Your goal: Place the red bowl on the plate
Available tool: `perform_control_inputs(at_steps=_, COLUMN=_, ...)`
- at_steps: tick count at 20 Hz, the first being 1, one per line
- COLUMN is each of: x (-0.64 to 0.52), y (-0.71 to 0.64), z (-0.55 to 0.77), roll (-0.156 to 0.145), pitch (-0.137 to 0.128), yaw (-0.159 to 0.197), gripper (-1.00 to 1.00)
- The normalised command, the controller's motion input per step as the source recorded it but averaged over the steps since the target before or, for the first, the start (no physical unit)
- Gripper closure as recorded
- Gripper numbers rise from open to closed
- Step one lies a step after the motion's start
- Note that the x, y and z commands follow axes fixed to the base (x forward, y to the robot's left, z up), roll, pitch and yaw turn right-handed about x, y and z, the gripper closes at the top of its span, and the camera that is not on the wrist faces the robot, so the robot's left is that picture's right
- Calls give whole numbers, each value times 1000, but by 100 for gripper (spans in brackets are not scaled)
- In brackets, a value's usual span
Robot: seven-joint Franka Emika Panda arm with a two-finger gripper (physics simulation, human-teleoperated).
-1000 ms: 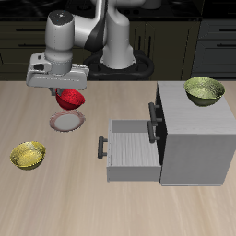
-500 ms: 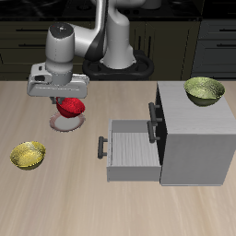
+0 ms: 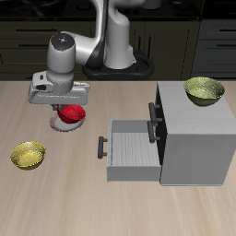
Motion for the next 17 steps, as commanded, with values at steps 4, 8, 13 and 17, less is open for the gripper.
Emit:
perform_control_inputs(at_steps=4, x=0, y=21, z=-162, roll=-8, pitch=25, yaw=-6, gripper=100)
perform_control_inputs(at_steps=8, x=-10, y=-7, z=-124, roll=-8, pitch=20, yaw=8, gripper=100)
perform_control_inputs(at_steps=13, x=-46, y=-33, z=-201, roll=-56, pitch=49, yaw=65, gripper=100)
perform_control_inputs(at_steps=17, x=-18, y=51, z=-64, roll=10, pitch=17, yaw=48, gripper=-100)
